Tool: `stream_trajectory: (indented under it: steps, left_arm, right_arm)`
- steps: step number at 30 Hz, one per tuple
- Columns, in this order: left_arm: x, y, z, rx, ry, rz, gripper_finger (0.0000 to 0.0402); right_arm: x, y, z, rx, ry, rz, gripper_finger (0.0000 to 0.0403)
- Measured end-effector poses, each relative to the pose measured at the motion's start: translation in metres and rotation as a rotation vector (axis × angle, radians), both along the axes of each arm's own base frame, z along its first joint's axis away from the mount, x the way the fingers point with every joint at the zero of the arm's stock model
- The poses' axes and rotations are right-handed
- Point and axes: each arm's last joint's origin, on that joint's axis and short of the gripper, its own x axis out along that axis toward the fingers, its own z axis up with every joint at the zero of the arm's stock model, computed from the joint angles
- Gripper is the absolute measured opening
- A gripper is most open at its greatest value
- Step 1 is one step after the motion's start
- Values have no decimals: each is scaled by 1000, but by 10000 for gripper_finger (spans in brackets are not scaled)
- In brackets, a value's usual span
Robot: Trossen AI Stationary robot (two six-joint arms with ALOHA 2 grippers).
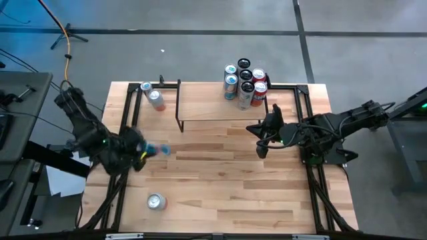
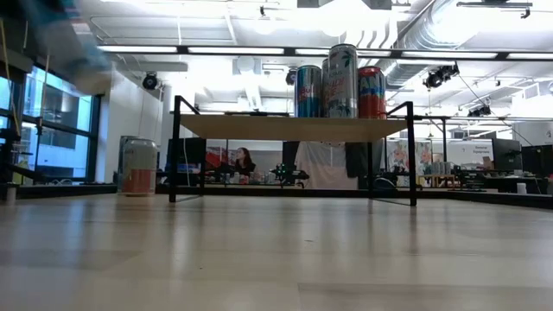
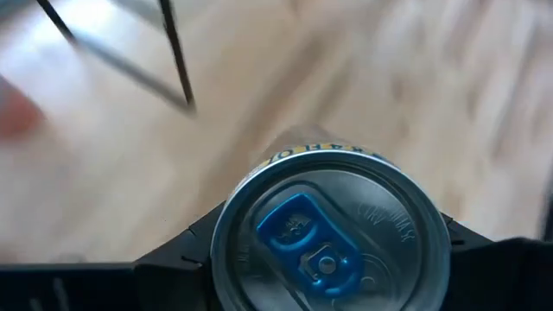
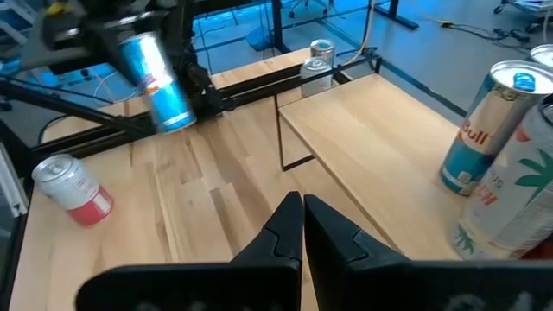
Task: Place canned beverage on shelf
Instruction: Put the bottom blue soda can on the shelf aligned with the blue soda can
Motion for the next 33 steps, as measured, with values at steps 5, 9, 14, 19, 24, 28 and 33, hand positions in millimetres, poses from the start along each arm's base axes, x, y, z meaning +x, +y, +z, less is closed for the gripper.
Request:
stream_trajectory:
  steps: [5,9,14,19,24,28,33]
  left_arm:
    - [23,11,7,147,-186,140,190]
    - [45,14,16,182,-292,167,190]
    - [80,15,40,168,-468,22,192]
    - [99,25,56,203,-598,-69,191]
    - [105,39,57,199,-594,-71,191]
    - [106,43,57,179,-602,-89,191]
    - [107,44,57,170,-600,-102,192]
  right_arm:
    - [-1,0,-2,15,12,-3,0]
    - [-2,0,-3,30,23,-15,6]
    - [0,-2,0,39,-18,-34,56]
    - [11,-4,14,145,-168,49,171]
    - [27,-6,18,210,-242,169,300]
    - [37,-6,14,222,-247,187,363]
    - [44,-5,11,143,-235,217,389]
